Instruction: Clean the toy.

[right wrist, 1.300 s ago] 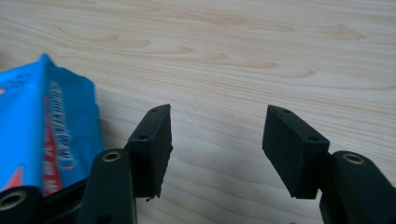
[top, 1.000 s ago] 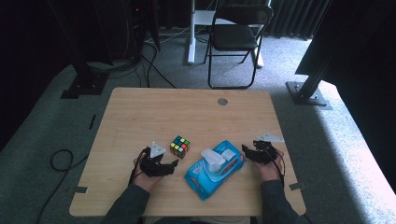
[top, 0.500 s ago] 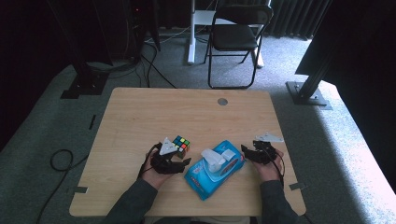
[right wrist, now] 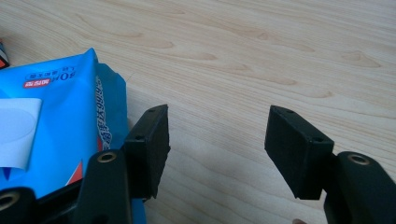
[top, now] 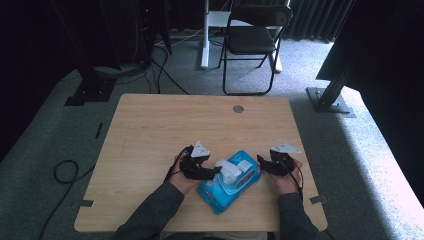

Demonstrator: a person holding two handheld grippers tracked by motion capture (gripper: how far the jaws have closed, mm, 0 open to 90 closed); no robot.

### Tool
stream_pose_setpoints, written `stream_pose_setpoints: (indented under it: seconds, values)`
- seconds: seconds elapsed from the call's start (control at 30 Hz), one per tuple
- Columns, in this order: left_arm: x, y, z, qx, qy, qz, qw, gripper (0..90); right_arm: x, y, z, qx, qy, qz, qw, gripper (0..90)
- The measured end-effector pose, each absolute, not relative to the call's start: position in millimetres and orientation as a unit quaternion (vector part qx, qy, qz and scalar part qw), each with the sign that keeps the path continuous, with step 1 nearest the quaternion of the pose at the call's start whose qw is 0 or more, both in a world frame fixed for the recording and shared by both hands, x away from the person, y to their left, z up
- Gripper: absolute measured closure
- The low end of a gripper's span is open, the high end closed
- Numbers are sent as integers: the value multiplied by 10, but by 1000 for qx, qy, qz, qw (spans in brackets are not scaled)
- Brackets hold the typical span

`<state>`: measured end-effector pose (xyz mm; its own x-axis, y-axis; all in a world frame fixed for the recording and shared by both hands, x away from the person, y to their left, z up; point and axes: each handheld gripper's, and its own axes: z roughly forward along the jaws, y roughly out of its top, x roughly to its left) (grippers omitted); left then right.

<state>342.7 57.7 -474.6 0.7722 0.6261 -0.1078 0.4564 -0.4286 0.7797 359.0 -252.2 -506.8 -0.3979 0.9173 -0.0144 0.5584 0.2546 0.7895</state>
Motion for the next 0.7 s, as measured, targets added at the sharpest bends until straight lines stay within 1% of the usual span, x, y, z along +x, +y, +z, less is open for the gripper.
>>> stream_pose_setpoints:
  seconds: [0.13,0.23,0.37,0.4,0.5,0.53,0.6,0.67,0.7]
  values:
    - [3455,507,-4754,842,320,85,425,331,3590,-2528,-5067,492,752,364,247,396]
    - [3470,444,-4765,850,319,74,414,353,3588,-2531,-5071,492,752,363,247,396]
    - [3487,387,-4780,853,317,64,409,412,3591,-2535,-5080,493,753,360,246,397]
    - [3495,374,-4784,853,317,59,409,448,3593,-2536,-5086,493,754,358,246,396]
    - [3506,347,-4783,853,319,53,409,464,3593,-2536,-5086,493,754,358,245,396]
    - [3507,343,-4782,853,320,52,409,540,3593,-2536,-5087,493,754,358,246,396]
    - [3496,338,-4774,854,316,51,410,644,3595,-2541,-5089,494,754,356,246,393]
    - [3484,333,-4768,855,312,52,411,730,3598,-2545,-5094,495,754,354,246,392]
    - [3456,318,-4751,859,299,54,411,795,3598,-2548,-5096,496,754,353,245,392]
